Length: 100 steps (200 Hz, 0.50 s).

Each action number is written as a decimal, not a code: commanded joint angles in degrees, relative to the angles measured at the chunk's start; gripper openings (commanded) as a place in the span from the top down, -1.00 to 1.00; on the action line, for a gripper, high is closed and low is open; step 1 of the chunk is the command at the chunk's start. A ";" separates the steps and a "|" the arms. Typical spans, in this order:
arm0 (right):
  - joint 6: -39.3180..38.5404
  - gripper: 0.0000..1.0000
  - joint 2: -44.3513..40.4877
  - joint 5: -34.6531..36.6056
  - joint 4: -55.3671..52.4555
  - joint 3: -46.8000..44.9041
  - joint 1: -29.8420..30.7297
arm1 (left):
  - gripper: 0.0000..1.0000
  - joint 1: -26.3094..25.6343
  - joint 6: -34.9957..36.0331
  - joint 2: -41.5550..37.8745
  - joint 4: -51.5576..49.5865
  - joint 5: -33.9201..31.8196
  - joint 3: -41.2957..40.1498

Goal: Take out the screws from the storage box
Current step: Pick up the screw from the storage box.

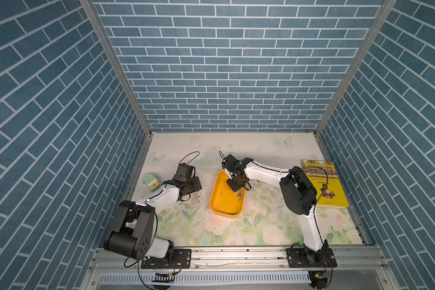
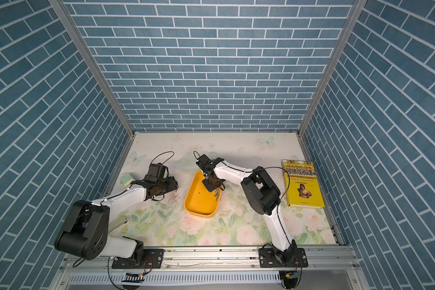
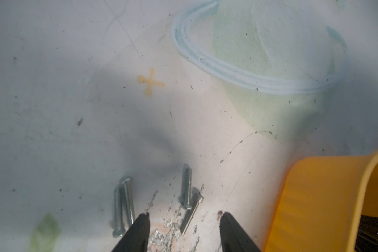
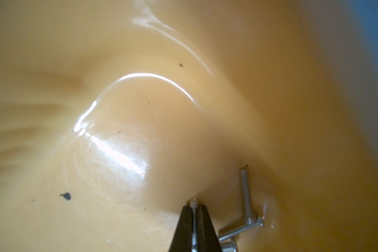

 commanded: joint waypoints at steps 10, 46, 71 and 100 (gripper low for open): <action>-1.46 1.00 2.20 -0.35 -3.70 -1.32 -0.74 | -0.13 0.14 0.17 -0.81 -0.47 -0.32 -0.52; -4.16 1.00 1.98 -2.58 0.85 1.05 -0.75 | -0.19 0.15 0.34 -2.90 -0.14 -0.65 -1.05; -6.09 1.00 -0.63 -3.15 7.05 3.26 -0.90 | -0.34 0.09 0.35 -6.27 -0.66 -1.98 -1.35; -7.81 1.00 -3.45 -4.54 12.10 6.01 -1.01 | -0.41 0.11 0.52 -11.48 -1.91 -5.25 -1.74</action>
